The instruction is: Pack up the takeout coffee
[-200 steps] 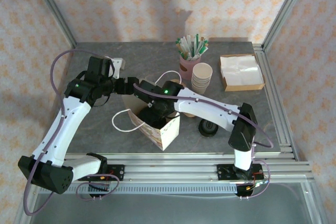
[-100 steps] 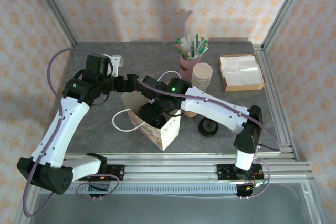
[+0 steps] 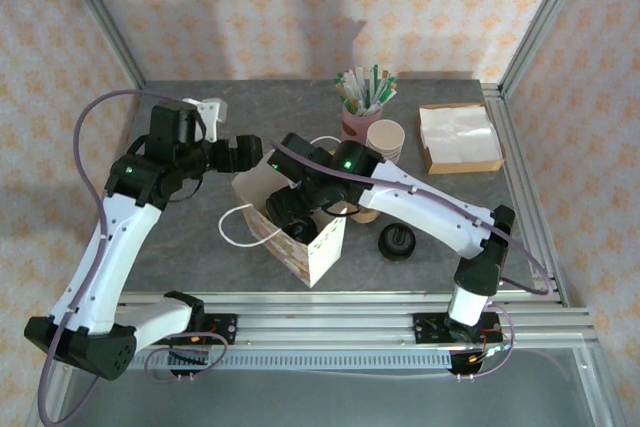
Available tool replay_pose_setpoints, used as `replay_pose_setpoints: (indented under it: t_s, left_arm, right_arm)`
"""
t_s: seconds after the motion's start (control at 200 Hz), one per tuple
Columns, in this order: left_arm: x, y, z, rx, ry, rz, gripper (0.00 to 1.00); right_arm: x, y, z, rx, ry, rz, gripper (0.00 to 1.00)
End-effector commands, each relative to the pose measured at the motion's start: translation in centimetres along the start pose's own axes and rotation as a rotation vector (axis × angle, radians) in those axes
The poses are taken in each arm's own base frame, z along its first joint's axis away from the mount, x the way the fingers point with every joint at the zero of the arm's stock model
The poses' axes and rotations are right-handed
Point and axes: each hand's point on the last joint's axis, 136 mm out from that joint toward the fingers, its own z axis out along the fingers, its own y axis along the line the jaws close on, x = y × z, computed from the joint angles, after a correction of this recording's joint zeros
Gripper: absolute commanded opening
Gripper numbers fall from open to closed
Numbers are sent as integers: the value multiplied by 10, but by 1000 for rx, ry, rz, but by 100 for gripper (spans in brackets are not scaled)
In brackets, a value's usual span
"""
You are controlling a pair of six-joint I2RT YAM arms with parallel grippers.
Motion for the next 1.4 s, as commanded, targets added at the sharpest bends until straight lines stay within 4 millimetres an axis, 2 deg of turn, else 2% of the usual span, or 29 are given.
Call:
replay_pose_setpoints:
  t_s: [0.0,0.345,0.726,1.391]
  left_arm:
    - [-17,-12,-21,29,-79,1,100]
    - [-18,-9,-25,15,-105,-9,100]
    - [-17,-6,-27,-2,-110,-12,100]
    - [-18,-2,-31,-20,-126,-23,100]
  right_arm:
    - [-5,-2,-24,11,-50,3,81]
    - [-18,-7,-50,31,-125,1,81]
    - [-20,-12,-67,41,-162,2,76]
    - [-30,-14,-114,-17,-312,33,76]
